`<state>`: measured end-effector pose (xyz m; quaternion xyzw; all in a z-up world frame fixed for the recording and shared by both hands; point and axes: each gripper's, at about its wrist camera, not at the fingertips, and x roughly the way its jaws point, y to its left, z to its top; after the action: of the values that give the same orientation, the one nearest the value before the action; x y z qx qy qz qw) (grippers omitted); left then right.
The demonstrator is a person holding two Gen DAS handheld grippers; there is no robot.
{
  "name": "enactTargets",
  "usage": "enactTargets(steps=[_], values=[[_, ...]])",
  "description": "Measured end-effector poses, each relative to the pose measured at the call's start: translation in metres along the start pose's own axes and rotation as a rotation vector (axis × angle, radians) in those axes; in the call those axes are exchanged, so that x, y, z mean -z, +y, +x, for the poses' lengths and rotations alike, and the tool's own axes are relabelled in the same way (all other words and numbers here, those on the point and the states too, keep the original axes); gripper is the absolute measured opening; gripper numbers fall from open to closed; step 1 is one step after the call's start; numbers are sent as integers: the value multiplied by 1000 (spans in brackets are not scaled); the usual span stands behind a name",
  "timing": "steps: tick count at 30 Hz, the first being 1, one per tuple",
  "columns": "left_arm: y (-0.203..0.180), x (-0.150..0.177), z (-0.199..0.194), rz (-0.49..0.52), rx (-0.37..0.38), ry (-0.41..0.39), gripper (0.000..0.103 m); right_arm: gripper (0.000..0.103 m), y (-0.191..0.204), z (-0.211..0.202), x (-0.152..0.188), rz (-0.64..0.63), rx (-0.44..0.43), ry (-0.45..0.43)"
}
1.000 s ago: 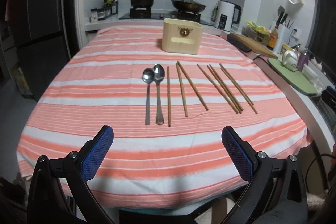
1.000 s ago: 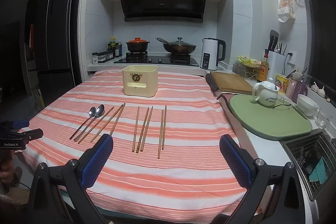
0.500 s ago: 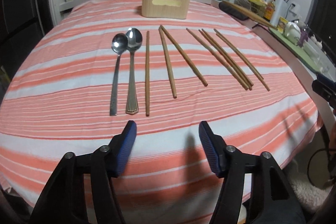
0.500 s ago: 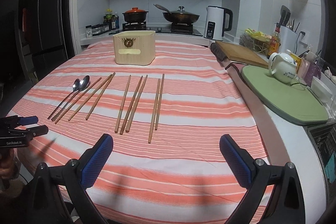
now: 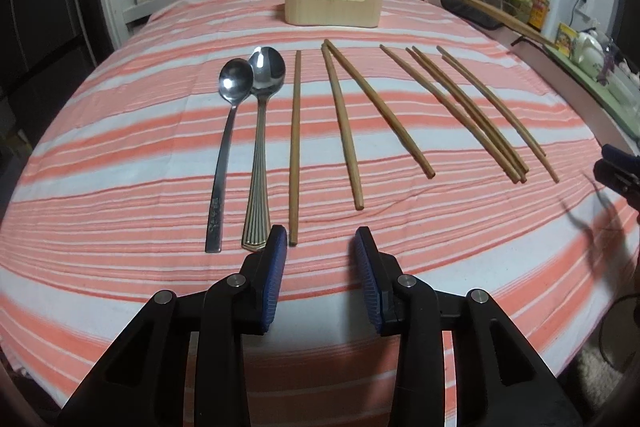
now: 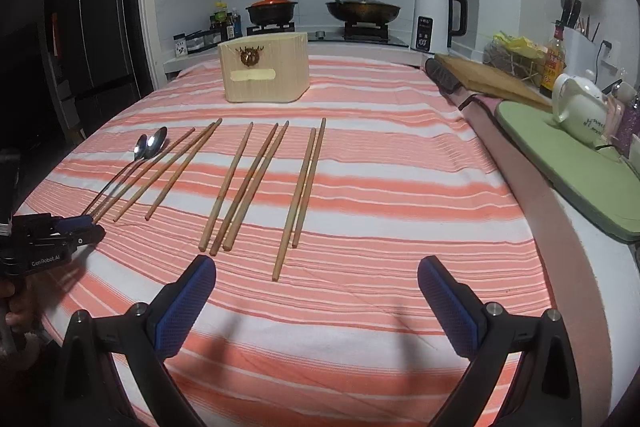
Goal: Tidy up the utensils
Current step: 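Lower the left tool to a chopstick beside the spoons while the right tool approaches another chopstick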
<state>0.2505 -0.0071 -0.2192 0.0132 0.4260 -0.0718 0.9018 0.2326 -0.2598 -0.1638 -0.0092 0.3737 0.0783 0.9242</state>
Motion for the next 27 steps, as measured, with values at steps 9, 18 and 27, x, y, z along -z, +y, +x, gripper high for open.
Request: enactTargets(steps=[9, 18, 27], values=[[2, -8, 7, 8, -1, -10, 35, 57, -3, 37, -8, -12, -61, 112], [2, -13, 11, 11, -4, 0, 35, 28, -8, 61, -20, 1, -105, 171], [3, -14, 12, 12, 5, -3, 35, 14, -7, 65, -20, 5, -108, 193]])
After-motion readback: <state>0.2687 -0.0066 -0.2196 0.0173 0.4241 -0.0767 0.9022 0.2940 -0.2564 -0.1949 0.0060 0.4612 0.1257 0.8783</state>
